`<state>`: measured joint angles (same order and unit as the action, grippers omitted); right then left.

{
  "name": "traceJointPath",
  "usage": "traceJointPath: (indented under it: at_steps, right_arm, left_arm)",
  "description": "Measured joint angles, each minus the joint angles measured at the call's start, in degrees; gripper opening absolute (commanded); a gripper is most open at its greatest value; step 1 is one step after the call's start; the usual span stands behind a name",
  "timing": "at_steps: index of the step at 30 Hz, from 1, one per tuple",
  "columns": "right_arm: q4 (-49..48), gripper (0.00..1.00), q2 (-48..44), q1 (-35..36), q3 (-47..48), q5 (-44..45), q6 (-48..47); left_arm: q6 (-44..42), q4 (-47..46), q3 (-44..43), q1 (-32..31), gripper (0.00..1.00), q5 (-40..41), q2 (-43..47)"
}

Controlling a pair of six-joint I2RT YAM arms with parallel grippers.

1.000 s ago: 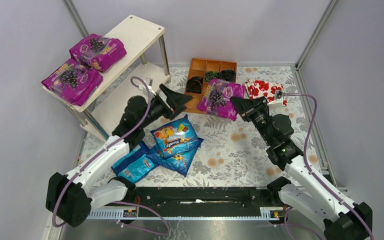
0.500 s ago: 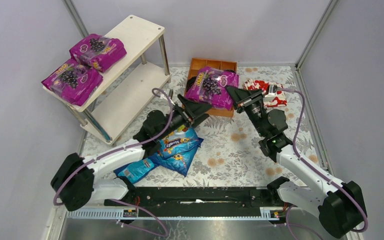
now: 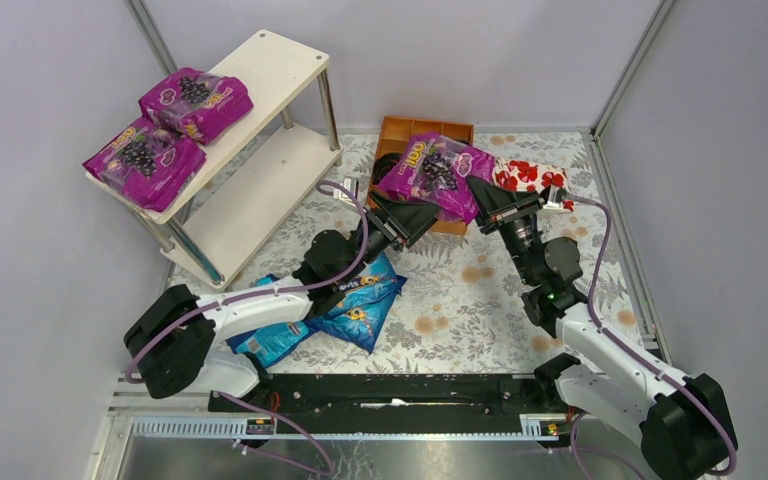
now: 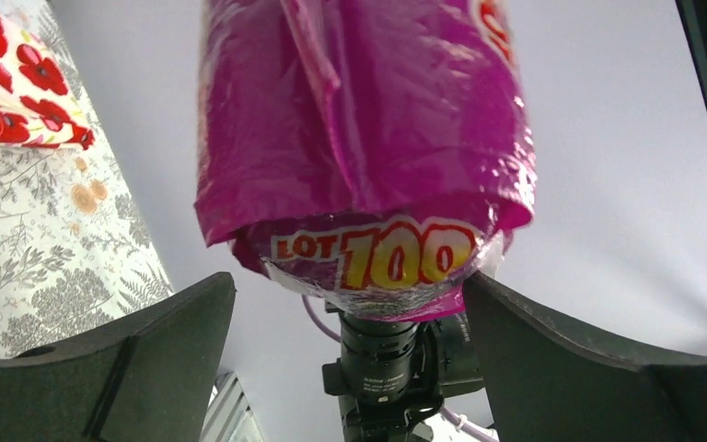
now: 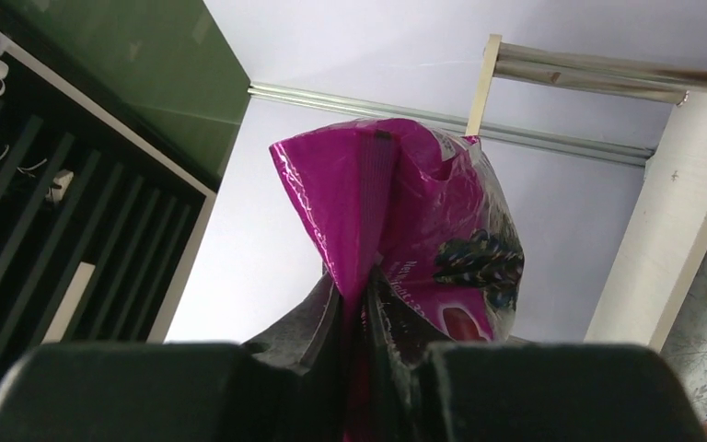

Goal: Place and organize the candy bags onto the shelf

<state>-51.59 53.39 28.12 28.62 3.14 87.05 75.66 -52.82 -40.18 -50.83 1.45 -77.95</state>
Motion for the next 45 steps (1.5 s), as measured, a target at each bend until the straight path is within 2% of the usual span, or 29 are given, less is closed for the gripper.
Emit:
traceJointPath:
  at_steps: [9,18,27,32,36,42,43,45]
  right_arm:
    - [-2.05,0.01,-1.75,0.0,-3.15,0.92,3.48]
    - [-5.53,0.02,-2.01,0.0,-3.45,0.94,5.88]
    - [-2.69,0.0,-3.54,0.0,-3.45,1.03,6.27]
    - [-2.78,0.02,-3.43,0.0,-3.48,0.98,6.93]
    - [-4.0,0.18,-3.34,0.0,-4.07,0.98,7.96]
    - [-3.48,0.28,-4.72,0.0,-5.97,1.79,8.59]
    - [-3.32,0.33,-5.11,0.0,-6.34,2.01,8.66]
    - [-2.99,0.5,-5.75,0.0,-6.64,2.29,8.76]
  left_arm:
    - [-2.16,-6.36,-0.26,-0.52,0.99,2.99,-0.28]
    - [-3.72,-0.59,-6.23,-0.5,0.99,4.81,-0.66]
    - [-3.04,0.15,-9.42,-0.59,0.99,6.08,-5.22]
    - [-3.39,-3.3,-9.46,-0.96,0.91,8.09,-6.88]
    - [-4.35,-4.59,-9.31,-1.11,0.79,8.98,-6.88]
    - [-4.92,-6.19,-7.34,-1.38,0.67,10.32,-6.86]
    - [-4.96,-6.21,-7.3,-1.4,0.67,10.43,-6.86]
    - [-5.25,-6.21,-7.28,-1.4,0.65,10.56,-6.86]
